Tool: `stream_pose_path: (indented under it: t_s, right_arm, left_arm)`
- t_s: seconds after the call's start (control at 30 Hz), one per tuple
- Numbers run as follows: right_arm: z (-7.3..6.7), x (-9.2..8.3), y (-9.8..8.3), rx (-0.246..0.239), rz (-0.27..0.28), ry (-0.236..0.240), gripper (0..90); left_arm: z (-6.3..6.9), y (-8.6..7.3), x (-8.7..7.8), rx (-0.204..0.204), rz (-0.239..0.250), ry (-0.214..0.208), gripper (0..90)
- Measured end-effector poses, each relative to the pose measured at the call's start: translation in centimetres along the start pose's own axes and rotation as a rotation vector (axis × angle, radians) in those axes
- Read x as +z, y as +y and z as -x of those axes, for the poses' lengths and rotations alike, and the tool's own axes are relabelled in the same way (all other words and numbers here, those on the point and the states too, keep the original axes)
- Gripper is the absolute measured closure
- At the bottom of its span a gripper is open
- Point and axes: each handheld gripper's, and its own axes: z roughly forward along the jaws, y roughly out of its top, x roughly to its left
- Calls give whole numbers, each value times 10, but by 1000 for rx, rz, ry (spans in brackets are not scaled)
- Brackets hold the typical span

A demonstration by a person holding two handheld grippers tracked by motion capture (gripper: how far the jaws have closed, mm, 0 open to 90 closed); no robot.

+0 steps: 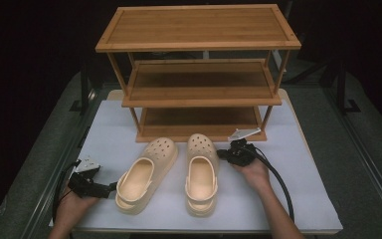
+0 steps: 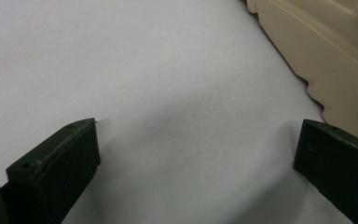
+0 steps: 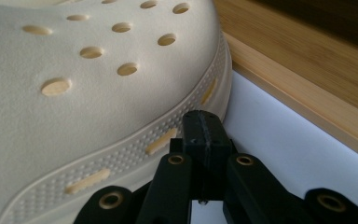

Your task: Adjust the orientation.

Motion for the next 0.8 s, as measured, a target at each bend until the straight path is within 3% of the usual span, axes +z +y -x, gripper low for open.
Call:
stream_pose_path:
  t_s: [0.33, 0.47, 0.63, 0.8]
  right_arm:
    - [-9, 14, 12, -9, -12, 12, 896]
    - [-9, 11, 13, -14, -14, 3, 895]
    - [-10, -8, 11, 3, -3, -13, 857]
    - [-18, -33, 5, 26, 7, -9, 741]
  left_arm:
    - [0, 0, 0, 0, -1, 0, 0]
    - [0, 0, 0, 0, 0, 0, 0]
    - [0, 0, 0, 0, 0, 0, 0]
    - [0, 0, 0, 1, 0, 1, 0]
